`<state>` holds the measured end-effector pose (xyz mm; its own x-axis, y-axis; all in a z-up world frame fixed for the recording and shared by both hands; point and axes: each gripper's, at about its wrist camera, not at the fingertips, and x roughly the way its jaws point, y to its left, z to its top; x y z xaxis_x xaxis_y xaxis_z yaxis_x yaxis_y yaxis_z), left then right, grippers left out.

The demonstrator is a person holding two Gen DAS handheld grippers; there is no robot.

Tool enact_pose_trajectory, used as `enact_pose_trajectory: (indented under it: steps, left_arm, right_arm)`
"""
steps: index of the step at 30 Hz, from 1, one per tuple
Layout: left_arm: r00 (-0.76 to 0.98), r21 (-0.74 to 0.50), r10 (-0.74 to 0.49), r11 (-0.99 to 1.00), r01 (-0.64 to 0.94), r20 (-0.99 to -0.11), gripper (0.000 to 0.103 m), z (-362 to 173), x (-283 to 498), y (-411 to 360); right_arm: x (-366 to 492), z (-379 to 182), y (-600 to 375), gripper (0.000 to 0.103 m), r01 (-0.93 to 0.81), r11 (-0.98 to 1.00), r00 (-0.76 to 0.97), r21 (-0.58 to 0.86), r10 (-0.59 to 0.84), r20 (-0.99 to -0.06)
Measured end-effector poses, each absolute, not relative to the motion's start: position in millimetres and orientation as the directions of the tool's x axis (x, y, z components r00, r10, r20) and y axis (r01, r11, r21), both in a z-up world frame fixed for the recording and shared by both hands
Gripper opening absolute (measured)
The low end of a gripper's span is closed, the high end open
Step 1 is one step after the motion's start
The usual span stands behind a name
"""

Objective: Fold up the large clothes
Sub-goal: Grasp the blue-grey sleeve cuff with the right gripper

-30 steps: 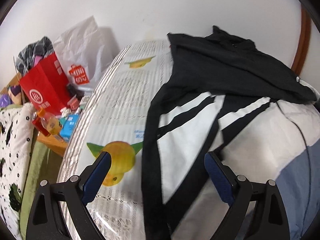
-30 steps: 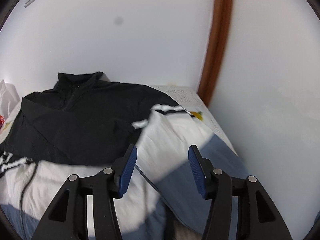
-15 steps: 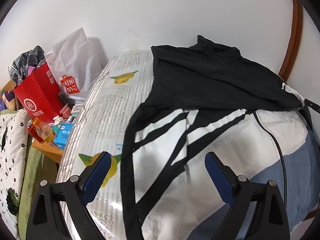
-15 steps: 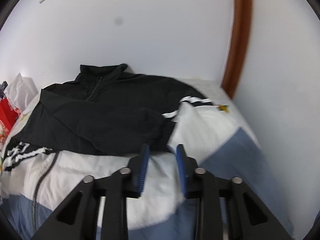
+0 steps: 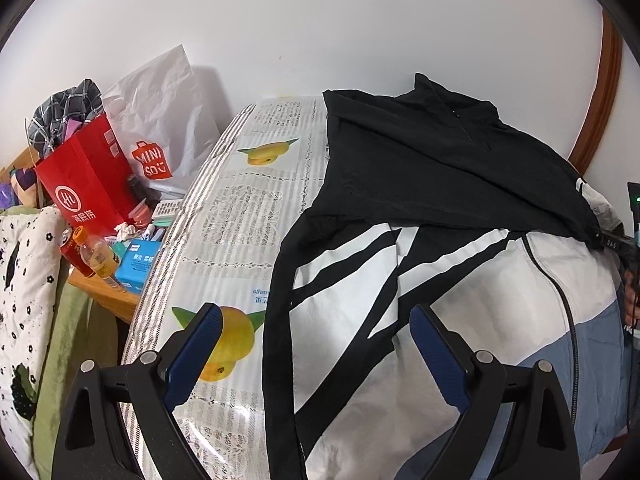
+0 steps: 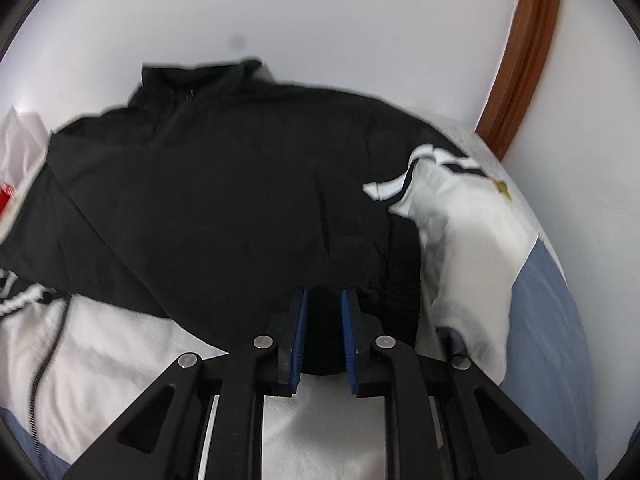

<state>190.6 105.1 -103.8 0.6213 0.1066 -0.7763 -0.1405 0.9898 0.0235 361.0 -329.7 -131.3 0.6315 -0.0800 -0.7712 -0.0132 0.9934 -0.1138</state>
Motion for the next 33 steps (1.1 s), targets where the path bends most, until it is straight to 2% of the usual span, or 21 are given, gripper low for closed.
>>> enact_pose_trajectory:
  steps: [3,6,8,14,22,33]
  left_arm:
    - [0.632,0.019,0.102,0.990,-0.136,-0.769,0.095,-98.9,186.9,102.7]
    - [0.649,0.010,0.092,0.992,-0.129,-0.755,0.095,-91.6,182.0,99.5]
    - [0.655,0.006,0.087,0.992,-0.124,-0.751,0.094,-88.1,180.3,96.7]
    - [0.673,-0.004,0.056,0.996,-0.087,-0.738,0.095,-77.5,172.4,81.7]
    - [0.676,-0.026,0.017,0.998,-0.053,-0.737,0.095,-70.7,169.5,55.4]
    - [0.657,0.017,0.022,1.000,-0.014,-0.754,0.095,-72.7,177.5,17.4]
  right_arm:
    - [345.4,-117.1,-327.2,0.019,-0.035,0.995,0.652,-0.098,-0.051,-0.756]
    - [308.3,-89.3,-329.4,0.030,-0.060,0.996,0.710,-0.065,-0.003,-0.704]
    - [282.5,-73.6,-339.0,0.047,-0.047,0.998,0.745,-0.052,0.001,-0.667]
    - [210.2,-55.3,-406.4,0.068,0.141,0.983,0.772,-0.115,-0.182,-0.609]
    - [141.6,-95.2,-503.1,0.072,0.315,0.937,0.647,-0.153,-0.330,-0.687]
    - [128.0,-140.1,-532.1,0.072,0.321,0.931,0.610,-0.174,-0.345,-0.713]
